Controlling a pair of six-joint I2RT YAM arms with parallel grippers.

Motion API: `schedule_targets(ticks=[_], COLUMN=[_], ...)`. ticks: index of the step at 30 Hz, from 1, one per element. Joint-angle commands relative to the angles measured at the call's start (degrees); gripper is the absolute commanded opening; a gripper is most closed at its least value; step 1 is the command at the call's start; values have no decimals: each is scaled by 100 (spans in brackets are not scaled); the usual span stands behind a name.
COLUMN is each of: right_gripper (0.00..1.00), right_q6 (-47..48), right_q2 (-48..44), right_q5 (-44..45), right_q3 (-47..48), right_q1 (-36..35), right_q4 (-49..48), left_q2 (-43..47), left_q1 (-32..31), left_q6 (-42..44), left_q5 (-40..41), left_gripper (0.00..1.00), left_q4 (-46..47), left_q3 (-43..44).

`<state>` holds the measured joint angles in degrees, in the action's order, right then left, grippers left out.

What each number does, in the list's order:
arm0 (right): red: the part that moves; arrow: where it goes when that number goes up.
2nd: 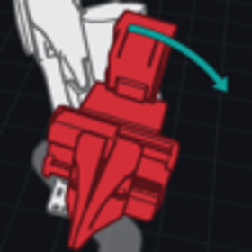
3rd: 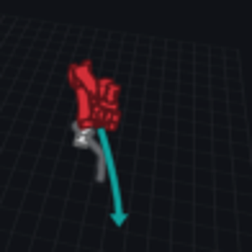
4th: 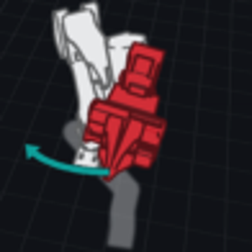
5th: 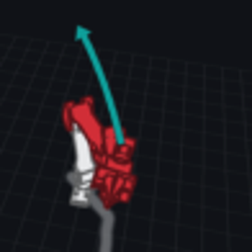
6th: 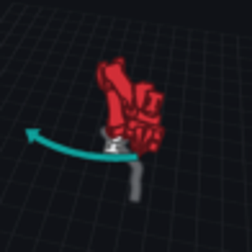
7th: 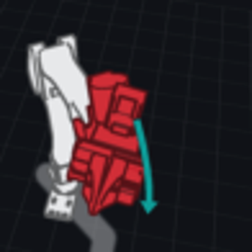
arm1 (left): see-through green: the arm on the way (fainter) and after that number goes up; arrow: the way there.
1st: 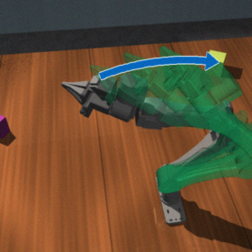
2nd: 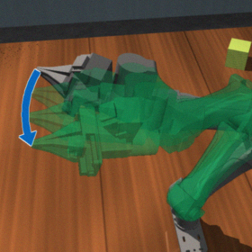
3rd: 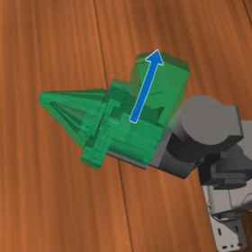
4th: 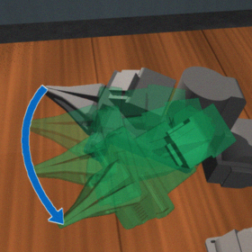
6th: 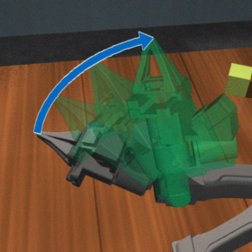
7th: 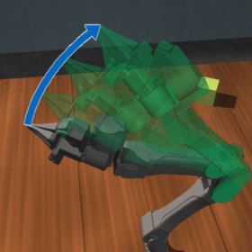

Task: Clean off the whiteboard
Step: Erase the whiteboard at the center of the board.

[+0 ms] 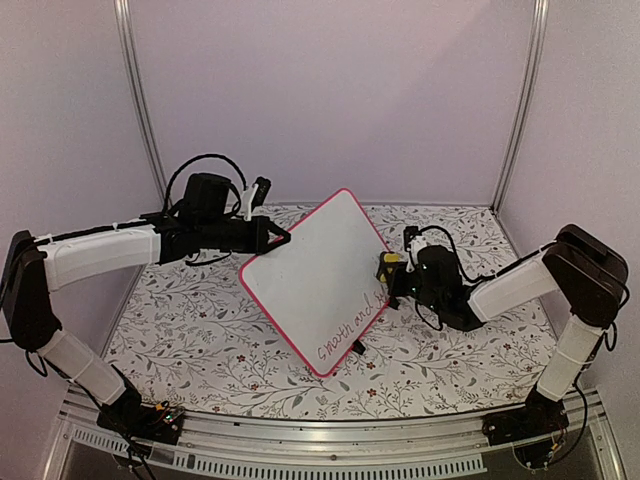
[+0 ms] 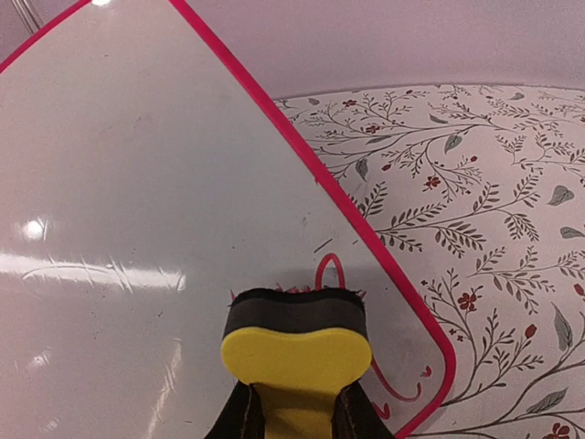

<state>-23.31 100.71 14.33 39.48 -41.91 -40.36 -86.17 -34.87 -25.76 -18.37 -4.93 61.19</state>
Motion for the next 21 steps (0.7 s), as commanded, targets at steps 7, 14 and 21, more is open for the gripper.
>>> schedule_targets(ticks=[7,14,21], right_gripper=[14,14,14], right_q6=[324,446,636], right_q2=[-60,-55,120], right_q5=[-683,-547,-385], right_q3=[-198,97,740], right_q1=[-27,-21,40], right_q4=[342,412,483], left_q2=[-335,-317,-327], left_q1=[-158,-159,-153], left_q6=[635,620,582], left_q5=[166,132,45], left_gripper=[0,0,0], left_q4=[-372,-360,-328], left_q3=[-107,-107,-116])
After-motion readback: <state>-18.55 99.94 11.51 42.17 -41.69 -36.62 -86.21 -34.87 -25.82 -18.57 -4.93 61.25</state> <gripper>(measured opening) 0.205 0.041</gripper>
